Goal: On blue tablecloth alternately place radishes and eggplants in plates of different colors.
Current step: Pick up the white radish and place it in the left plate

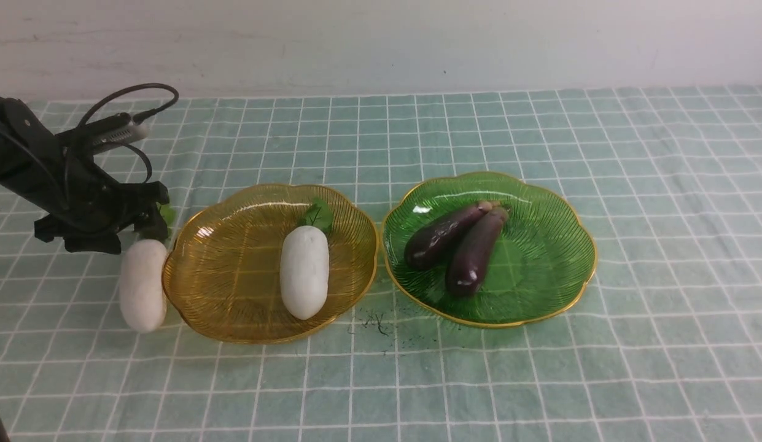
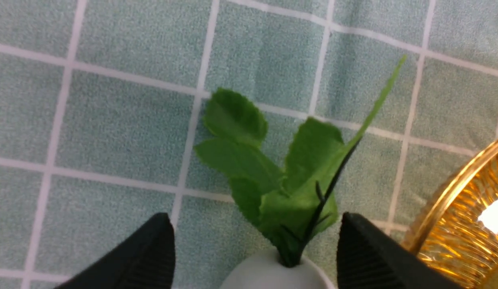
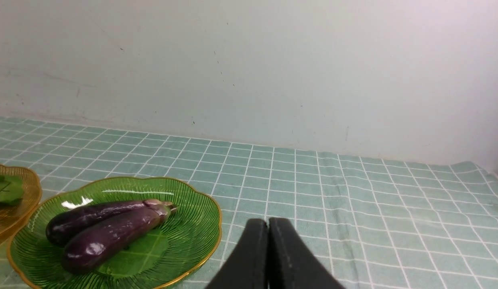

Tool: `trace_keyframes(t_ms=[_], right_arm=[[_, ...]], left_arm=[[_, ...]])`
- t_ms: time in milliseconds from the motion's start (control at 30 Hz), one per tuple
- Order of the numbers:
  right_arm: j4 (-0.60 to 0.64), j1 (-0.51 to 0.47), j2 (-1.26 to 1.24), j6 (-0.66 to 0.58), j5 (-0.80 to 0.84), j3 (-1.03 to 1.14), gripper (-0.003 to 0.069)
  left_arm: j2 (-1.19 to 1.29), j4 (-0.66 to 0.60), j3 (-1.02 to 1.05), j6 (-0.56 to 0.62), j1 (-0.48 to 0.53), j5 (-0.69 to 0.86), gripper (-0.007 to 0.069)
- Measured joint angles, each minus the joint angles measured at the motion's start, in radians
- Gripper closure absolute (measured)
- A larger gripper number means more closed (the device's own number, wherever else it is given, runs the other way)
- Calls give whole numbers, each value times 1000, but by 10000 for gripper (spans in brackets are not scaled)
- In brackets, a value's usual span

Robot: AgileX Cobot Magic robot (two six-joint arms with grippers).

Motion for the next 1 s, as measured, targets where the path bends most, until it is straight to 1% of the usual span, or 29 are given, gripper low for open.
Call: trace_keyframes(t_ms=[233, 433, 467, 567, 600, 733, 867, 1000], right_arm=[[-2, 0, 0, 0, 0, 0, 674], [-2, 0, 0, 0, 2, 0, 674], [-2, 0, 0, 0, 2, 0, 674], [-3, 0, 0, 0, 7, 0, 674], [-3, 0, 0, 0, 8, 0, 674], [-3, 0, 0, 0, 8, 0, 674], [-5, 0, 0, 0, 11, 0, 674], [-5, 0, 0, -1, 13, 0, 674]], left_arm=[[13, -2, 0, -4, 0, 2, 135], [45, -2, -1, -6, 0, 37, 138], [46, -1, -2, -6, 0, 41, 148], [47, 1, -2, -6, 1, 46, 245], [47, 1, -2, -7, 2, 47, 259], [47, -2, -9, -7, 7, 60, 258], [36, 0, -35, -7, 25, 120, 258], [-9, 23, -103, -7, 46, 183, 258]])
